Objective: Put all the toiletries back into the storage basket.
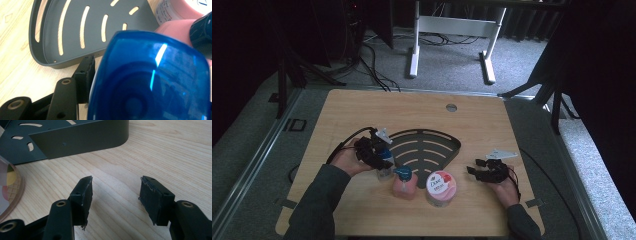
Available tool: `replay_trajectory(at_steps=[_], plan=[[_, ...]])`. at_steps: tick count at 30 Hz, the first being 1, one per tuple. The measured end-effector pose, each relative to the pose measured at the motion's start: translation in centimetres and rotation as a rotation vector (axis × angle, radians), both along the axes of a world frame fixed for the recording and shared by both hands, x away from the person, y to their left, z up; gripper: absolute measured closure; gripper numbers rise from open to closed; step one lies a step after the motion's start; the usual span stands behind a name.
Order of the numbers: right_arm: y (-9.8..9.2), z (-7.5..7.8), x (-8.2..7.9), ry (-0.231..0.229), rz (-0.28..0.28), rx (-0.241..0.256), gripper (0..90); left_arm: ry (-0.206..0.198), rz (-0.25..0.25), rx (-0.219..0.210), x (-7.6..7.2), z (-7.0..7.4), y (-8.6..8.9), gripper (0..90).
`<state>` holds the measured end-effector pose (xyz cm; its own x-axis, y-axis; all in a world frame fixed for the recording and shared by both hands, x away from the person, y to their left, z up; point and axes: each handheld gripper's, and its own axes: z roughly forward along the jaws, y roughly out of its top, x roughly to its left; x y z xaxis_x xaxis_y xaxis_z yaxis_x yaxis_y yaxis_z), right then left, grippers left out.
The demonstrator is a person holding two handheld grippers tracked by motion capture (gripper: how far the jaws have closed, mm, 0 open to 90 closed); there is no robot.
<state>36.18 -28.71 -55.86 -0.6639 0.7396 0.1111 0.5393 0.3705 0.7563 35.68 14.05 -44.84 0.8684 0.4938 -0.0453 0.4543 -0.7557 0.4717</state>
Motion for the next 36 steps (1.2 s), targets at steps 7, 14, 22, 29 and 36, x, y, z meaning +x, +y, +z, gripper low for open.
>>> replay_trajectory(at_steps=[7,14,22,29,36], plan=[[0.0,0.0,0.0,0.0,0.0,0.0,43.4,0.01,-0.004,-0.004,0.06,-0.03,0.08,51.2],[-0.01,0.0,0.01,0.0,0.0,0.001,43.4,0.005,-0.003,0.021,0.02,0.1,-0.14,52.8],[-0.02,0.0,0.01,0.002,0.0,0.002,43.5,0.0,0.003,0.053,-0.11,0.28,-0.53,54.4],[-0.02,0.0,0.01,0.002,0.0,0.002,43.4,-0.008,0.013,0.069,-0.15,0.37,-0.53,54.9],[-0.02,0.0,0.01,0.002,-0.001,0.002,43.4,-0.011,0.039,0.08,-0.13,0.44,-0.54,55.1]])
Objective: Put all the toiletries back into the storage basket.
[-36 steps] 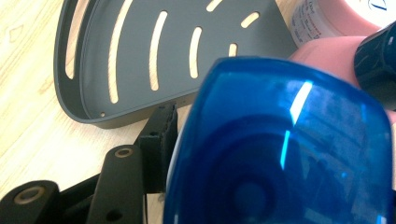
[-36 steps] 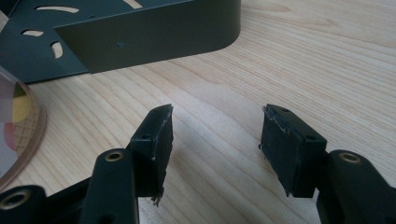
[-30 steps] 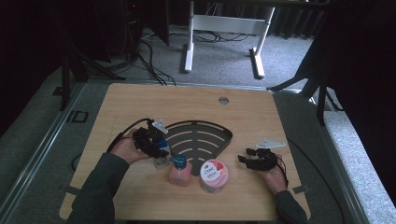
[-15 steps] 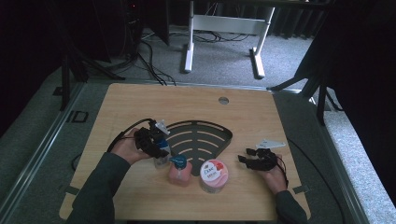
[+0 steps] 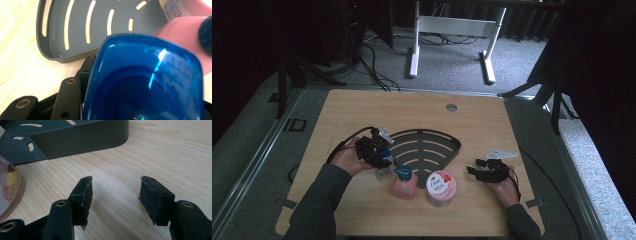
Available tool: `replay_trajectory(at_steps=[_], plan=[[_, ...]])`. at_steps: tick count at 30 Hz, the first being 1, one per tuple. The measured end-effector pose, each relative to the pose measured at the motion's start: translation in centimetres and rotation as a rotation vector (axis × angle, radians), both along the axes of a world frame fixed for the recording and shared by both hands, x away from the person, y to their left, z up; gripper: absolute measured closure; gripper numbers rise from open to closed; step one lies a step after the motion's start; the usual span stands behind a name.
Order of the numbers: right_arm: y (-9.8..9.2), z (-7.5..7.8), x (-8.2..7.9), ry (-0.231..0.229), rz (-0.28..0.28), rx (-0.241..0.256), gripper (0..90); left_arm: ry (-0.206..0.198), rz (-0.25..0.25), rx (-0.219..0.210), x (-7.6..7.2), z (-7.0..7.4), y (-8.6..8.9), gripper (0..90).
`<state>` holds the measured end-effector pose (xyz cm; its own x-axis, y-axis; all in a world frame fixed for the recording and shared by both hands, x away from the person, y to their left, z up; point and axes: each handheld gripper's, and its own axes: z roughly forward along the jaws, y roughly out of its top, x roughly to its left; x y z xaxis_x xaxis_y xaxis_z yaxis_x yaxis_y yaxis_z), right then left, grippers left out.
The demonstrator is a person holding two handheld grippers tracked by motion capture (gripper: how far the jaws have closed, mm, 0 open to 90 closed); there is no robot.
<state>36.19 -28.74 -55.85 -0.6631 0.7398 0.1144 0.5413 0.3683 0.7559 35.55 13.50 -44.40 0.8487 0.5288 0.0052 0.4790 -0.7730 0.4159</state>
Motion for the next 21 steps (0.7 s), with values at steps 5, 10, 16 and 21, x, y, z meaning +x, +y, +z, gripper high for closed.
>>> replay_trajectory(at_steps=[5,10,16,21], plan=[[0.0,0.0,0.0,0.0,0.0,0.0,43.4,0.006,0.013,0.002,0.1,0.1,0.1,55.1],[0.0,0.0,0.0,0.001,0.0,0.001,43.4,0.001,0.03,-0.002,0.1,0.4,0.4,55.1],[0.0,0.0,0.0,-0.001,0.0,0.0,43.4,-0.011,0.045,-0.019,0.1,0.9,0.8,55.1],[0.0,0.0,0.0,0.0,0.0,0.0,43.4,-0.015,0.06,-0.02,0.2,1.1,1.0,55.2]])
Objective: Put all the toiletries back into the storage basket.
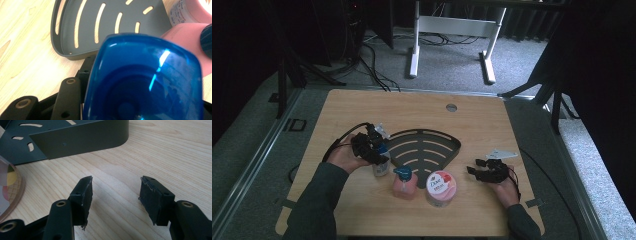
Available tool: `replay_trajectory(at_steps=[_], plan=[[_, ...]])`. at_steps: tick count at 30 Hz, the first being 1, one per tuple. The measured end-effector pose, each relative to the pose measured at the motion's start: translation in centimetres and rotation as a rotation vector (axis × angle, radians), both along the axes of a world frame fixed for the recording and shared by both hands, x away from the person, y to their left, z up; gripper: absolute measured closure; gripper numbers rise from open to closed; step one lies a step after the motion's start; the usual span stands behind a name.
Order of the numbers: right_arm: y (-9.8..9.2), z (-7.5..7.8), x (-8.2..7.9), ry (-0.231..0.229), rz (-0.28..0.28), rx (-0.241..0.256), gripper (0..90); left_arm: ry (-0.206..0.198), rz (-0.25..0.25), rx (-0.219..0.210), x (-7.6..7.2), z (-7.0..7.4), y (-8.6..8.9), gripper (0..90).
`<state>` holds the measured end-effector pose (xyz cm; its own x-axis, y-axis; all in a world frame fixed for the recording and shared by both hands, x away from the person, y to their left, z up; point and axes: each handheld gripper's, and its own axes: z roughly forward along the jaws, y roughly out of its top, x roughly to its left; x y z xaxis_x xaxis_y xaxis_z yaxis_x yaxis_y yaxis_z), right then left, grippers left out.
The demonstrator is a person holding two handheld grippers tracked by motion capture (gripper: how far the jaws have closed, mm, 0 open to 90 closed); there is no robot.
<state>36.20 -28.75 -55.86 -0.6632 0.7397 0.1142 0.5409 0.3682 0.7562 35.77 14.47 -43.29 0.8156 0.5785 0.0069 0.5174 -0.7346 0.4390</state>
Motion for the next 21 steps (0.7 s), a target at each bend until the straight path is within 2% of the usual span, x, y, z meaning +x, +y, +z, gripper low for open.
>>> replay_trajectory(at_steps=[21], plan=[[0.0,0.0,0.0,-0.001,0.002,-0.001,43.4,-0.027,0.038,-0.026,0.7,1.6,0.6,55.1]])
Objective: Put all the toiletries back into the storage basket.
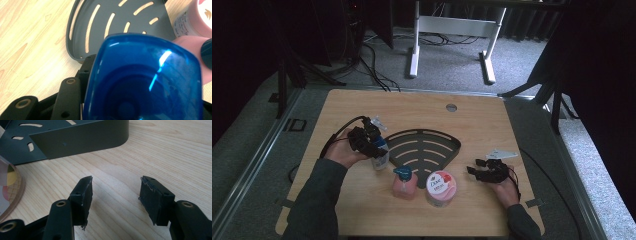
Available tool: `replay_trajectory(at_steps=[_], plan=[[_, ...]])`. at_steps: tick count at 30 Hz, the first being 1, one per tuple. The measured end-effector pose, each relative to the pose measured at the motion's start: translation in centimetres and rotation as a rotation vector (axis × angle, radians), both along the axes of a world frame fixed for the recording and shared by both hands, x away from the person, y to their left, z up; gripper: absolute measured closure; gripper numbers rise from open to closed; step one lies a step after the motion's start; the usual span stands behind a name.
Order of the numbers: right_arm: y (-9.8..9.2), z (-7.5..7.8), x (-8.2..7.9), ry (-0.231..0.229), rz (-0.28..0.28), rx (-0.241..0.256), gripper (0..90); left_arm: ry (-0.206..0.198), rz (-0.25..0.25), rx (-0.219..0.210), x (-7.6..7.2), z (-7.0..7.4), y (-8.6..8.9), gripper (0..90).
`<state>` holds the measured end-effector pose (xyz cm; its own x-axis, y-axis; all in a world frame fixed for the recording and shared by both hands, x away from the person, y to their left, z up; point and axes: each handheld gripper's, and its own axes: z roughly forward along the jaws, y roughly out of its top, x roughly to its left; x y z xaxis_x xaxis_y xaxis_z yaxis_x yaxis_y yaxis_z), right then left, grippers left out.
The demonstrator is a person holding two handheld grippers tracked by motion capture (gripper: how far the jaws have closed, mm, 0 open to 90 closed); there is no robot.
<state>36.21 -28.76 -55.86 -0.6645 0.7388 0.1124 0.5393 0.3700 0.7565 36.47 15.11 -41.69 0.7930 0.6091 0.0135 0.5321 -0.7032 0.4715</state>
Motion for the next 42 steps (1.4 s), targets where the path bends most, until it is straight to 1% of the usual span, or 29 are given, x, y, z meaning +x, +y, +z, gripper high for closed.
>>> replay_trajectory(at_steps=[18,20,29,31,35,40,42], plan=[[0.0,0.0,0.0,0.001,-0.001,0.002,43.3,-0.026,0.03,-0.022,0.9,1.3,0.1,55.1],[0.0,0.0,0.0,0.001,-0.002,0.003,43.3,-0.027,0.039,-0.025,1.1,1.4,0.0,55.1],[0.0,0.0,0.0,0.002,0.001,0.003,42.9,-0.034,0.035,-0.028,1.6,1.8,-0.7,55.1],[0.0,0.0,0.0,0.002,0.001,0.003,42.9,-0.032,0.042,-0.036,1.8,1.8,-0.8,55.2],[0.0,0.0,0.0,0.002,0.0,0.004,42.9,-0.034,0.055,-0.039,2.2,1.6,-0.8,55.1],[0.0,0.0,0.0,0.001,0.001,0.004,42.9,-0.046,0.086,-0.05,2.6,1.6,-0.8,55.1],[0.0,0.0,0.0,0.001,0.001,0.004,42.9,-0.046,0.089,-0.054,2.8,1.6,-0.8,55.1]])
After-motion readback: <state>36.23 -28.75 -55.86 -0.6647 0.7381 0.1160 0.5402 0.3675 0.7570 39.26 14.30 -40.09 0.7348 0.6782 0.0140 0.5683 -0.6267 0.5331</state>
